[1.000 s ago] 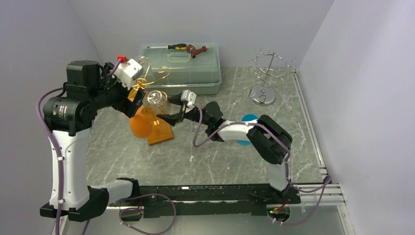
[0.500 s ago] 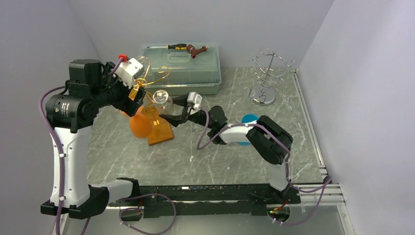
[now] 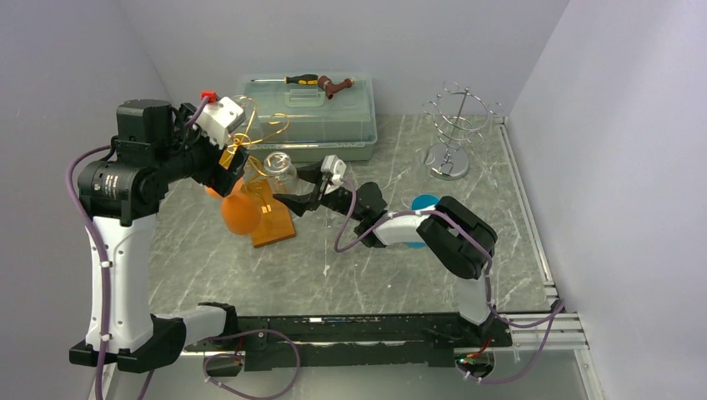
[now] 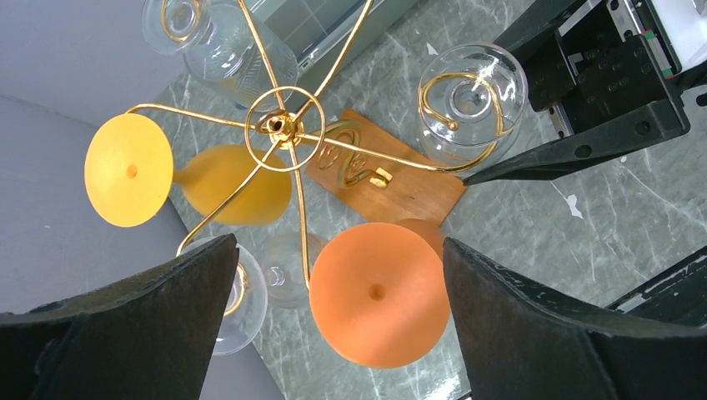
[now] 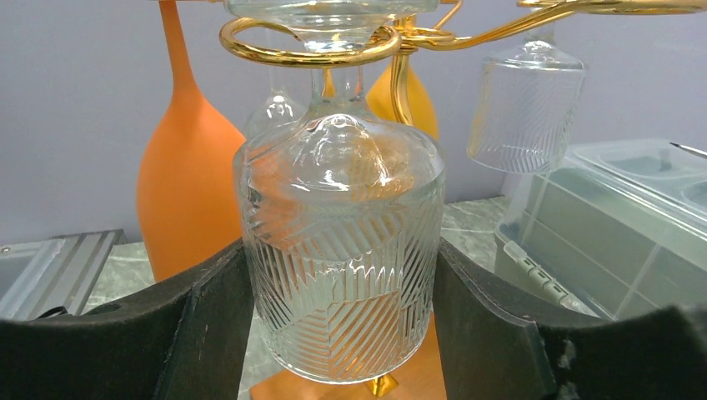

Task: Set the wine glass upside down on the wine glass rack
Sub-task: Turn the wine glass upside down at the wine rack.

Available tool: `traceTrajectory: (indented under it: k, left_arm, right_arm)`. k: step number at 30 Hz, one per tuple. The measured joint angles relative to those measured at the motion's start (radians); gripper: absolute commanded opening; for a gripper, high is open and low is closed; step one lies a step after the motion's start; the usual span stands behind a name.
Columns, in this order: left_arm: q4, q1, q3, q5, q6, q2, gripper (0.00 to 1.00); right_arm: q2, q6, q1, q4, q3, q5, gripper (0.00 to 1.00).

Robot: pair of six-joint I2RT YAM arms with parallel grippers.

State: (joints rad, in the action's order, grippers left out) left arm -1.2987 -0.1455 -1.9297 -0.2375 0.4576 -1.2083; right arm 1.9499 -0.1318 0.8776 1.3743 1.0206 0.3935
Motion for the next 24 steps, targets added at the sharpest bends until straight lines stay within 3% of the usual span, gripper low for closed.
traceTrajectory:
  k: [5, 6, 7, 8, 19, 24]
  left_arm:
    - [0.000, 0.000, 0.000, 0.000, 0.000, 0.000, 0.99]
    - [0.000, 0.000, 0.000, 0.000, 0.000, 0.000, 0.99]
    - [0.000, 0.000, 0.000, 0.000, 0.000, 0.000, 0.99]
    - [0.000, 0.000, 0.000, 0.000, 0.000, 0.000, 0.99]
    - [-0.007, 0.000, -0.035, -0.021, -0.010, -0.003, 0.99]
    - [-0.008, 0.000, -0.053, -0.047, -0.032, -0.009, 0.99]
  right_arm:
    - [-0.002, -0.002, 0.000, -0.011, 0.000, 0.000, 0.73]
    - [-0.005, -0.001, 0.000, -0.019, 0.000, -0.001, 0.79]
    - [-0.012, 0.001, 0.000, -0.030, -0.001, -0.002, 0.95]
    - [-0.023, 0.003, 0.000, -0.047, -0.004, -0.002, 0.99]
    - [-0.335, 0.018, 0.000, -0.280, -0.214, -0.053, 1.00]
    - [-0.603, -0.027, -0.008, -0.760, -0.191, -0.135, 1.00]
